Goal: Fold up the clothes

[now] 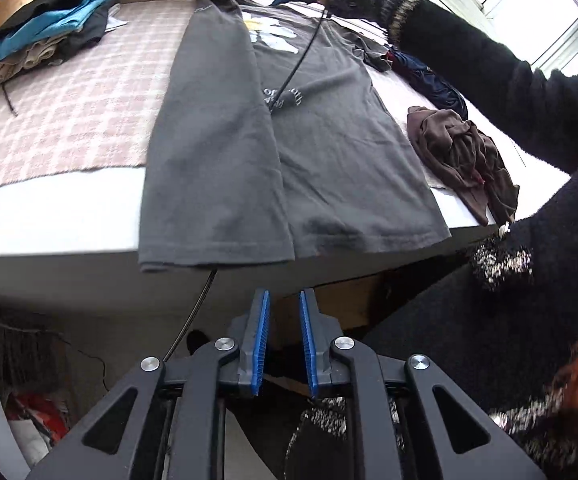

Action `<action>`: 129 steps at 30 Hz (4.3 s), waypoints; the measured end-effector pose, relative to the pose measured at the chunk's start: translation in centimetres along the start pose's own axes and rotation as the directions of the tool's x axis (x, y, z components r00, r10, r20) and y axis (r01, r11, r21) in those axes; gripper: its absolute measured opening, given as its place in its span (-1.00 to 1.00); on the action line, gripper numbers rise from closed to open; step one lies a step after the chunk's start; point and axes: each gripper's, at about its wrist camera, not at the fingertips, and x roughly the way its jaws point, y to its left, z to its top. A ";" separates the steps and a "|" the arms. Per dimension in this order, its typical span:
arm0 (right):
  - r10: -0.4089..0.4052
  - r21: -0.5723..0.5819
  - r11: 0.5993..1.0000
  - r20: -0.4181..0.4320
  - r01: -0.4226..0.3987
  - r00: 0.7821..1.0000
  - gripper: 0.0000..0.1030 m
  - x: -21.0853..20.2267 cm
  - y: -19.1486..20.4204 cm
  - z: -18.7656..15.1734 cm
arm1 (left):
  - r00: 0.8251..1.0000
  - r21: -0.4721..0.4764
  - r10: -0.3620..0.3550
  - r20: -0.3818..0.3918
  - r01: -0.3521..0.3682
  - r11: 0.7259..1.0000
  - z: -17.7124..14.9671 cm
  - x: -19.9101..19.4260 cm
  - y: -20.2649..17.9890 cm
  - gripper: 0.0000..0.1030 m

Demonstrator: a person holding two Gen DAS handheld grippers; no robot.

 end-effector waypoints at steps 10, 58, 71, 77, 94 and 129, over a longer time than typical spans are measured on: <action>-0.005 -0.108 0.994 0.045 0.009 0.999 -0.20 -8.8 -1.9 -8.8 | 0.992 -0.020 0.099 -0.083 -0.101 0.995 -3.4 -4.2 5.0 -0.62; -0.314 -0.019 0.950 -0.039 0.313 0.949 0.07 -13.4 -11.1 -40.5 | 0.985 0.030 0.086 -0.148 -0.082 0.996 7.9 6.1 7.5 -0.40; -0.314 -0.129 0.944 -0.080 0.302 0.946 -0.93 -11.6 -10.0 -42.2 | 0.982 0.118 0.117 -0.152 -0.099 0.988 8.5 7.3 5.7 -0.92; -0.236 -0.057 0.970 -0.021 0.235 0.971 -0.93 -18.1 -10.9 -43.4 | 0.991 0.143 0.092 -0.093 -0.078 0.987 8.8 4.1 4.5 -0.92; -0.301 -0.040 0.952 0.069 0.304 0.951 -0.85 -25.0 -9.4 -36.5 | 0.989 0.193 0.149 0.020 -0.150 0.970 15.1 -3.4 7.3 -0.84; -0.309 -0.386 0.861 0.117 0.330 0.944 -0.53 10.9 5.3 13.9 | 0.998 0.140 0.048 -0.032 -0.043 0.989 31.1 14.9 6.8 -0.65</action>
